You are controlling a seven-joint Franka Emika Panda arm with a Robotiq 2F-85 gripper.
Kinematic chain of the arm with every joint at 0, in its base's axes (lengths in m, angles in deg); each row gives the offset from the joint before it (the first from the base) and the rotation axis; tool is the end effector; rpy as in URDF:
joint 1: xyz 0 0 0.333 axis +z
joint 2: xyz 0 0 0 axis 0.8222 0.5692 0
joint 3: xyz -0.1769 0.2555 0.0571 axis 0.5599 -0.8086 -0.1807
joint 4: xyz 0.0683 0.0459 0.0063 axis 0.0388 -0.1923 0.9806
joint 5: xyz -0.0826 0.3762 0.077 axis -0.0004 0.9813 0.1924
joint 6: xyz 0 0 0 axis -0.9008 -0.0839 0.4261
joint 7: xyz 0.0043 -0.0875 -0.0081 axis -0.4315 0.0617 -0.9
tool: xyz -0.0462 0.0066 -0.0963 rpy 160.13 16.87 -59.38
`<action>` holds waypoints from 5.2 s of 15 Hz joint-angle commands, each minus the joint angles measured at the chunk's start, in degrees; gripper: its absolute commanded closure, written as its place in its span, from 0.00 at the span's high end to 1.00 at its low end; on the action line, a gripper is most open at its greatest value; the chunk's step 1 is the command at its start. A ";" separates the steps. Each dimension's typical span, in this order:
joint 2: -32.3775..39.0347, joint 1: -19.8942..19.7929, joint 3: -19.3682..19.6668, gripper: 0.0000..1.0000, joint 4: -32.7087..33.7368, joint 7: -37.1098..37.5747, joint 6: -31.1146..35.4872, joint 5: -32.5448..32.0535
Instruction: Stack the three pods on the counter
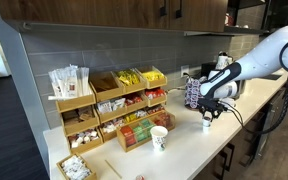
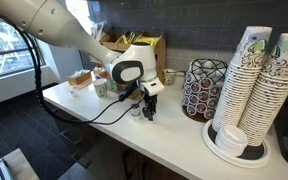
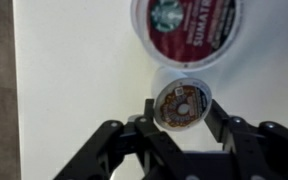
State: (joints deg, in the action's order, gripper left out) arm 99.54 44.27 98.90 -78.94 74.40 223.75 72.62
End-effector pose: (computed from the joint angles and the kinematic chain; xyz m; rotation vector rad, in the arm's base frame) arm 0.5708 -0.2513 0.3110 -2.5097 1.8424 -0.2130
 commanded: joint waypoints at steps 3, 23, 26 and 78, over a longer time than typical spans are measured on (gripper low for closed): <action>-0.71 -0.27 1.19 0.28 1.48 -0.91 -1.12 0.92; -18.61 -0.65 -0.72 0.28 -9.83 -23.31 -6.38 8.16; -19.75 -0.52 -1.12 0.28 -11.19 -26.02 -6.52 9.60; -29.29 -1.01 -0.78 1.00 -14.03 -44.27 -7.48 6.62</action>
State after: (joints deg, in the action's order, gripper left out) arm 73.87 43.64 97.47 -91.14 33.60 218.71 81.35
